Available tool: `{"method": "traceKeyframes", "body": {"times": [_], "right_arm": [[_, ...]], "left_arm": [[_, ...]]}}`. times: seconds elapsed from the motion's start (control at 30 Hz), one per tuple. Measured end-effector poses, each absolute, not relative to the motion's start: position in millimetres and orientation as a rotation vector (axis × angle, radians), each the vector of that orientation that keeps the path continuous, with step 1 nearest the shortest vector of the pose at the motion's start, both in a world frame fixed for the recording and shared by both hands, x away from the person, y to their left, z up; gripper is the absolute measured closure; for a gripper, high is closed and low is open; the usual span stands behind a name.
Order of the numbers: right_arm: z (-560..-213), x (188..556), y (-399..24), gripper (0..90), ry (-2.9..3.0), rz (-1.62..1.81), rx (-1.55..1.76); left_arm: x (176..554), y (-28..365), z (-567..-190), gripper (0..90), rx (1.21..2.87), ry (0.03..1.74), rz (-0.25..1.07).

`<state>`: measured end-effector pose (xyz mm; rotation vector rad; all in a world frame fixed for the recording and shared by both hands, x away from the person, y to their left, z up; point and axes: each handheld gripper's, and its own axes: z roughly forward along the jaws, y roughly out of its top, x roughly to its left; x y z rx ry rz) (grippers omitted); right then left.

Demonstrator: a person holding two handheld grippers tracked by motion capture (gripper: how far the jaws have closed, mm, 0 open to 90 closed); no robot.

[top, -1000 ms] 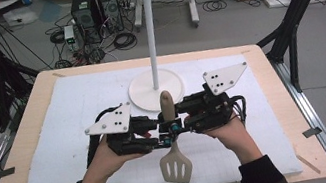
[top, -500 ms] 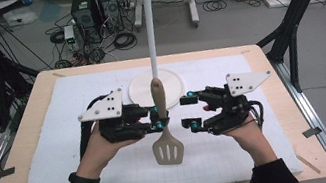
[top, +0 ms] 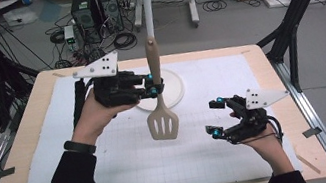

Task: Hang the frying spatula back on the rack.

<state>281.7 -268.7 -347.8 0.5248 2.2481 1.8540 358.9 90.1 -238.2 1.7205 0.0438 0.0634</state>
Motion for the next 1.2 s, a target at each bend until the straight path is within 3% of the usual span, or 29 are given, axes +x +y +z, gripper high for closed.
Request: {"method": "traceKeyframes", "body": {"times": [0.4, 1.2], "right_arm": [[-364, 282, -284, 15.3, 2.246, 1.831, 0.574], [-382, 280, -300, 14.8, 2.242, 1.77, 0.654]], "left_arm": [[400, 93, -223, 77.8, 1.738, 0.103, 0.062], [460, 53, -211, 77.8, 1.79, 0.31, 0.177]]}}
